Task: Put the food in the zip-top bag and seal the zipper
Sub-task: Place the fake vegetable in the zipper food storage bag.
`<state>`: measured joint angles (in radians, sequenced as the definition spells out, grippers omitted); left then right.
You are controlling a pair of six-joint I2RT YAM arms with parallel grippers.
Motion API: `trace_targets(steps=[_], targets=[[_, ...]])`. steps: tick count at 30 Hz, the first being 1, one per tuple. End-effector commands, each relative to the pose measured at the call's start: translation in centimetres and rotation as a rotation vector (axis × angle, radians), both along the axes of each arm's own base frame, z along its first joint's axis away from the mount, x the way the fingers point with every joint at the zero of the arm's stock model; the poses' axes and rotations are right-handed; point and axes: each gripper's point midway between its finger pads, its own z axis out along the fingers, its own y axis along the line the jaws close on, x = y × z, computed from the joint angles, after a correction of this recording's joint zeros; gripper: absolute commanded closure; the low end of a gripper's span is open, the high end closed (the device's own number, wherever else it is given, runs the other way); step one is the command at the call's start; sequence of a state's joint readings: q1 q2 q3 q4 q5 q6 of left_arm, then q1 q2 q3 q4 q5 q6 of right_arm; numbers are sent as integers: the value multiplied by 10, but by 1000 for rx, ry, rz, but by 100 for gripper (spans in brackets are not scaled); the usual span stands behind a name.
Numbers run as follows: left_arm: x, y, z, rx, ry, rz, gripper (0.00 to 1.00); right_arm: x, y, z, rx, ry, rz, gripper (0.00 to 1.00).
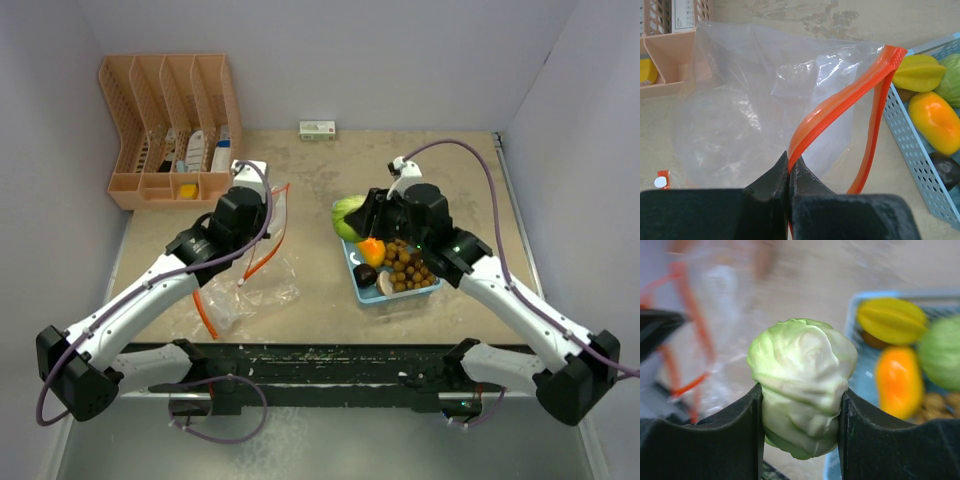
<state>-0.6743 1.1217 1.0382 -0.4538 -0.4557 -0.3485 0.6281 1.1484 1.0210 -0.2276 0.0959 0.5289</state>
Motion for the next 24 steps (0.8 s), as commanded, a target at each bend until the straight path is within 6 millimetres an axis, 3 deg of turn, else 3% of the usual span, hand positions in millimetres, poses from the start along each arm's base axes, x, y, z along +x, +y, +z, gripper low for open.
trace_targets(steps=[1, 7, 10, 17, 24], targets=[[12, -9, 28, -55, -49, 4, 100, -53, 64, 86, 335, -241, 451, 76], [13, -19, 39, -108, -55, -16, 100, -90, 102, 97, 443, -302, 651, 76], [12, -20, 46, -129, -63, -18, 100, -96, 123, 95, 490, -309, 691, 76], [1, -19, 65, -191, -88, -34, 100, -81, 140, 86, 589, -310, 664, 77], [-16, -19, 79, -274, -103, -76, 100, -44, 143, 60, 531, -254, 495, 79]])
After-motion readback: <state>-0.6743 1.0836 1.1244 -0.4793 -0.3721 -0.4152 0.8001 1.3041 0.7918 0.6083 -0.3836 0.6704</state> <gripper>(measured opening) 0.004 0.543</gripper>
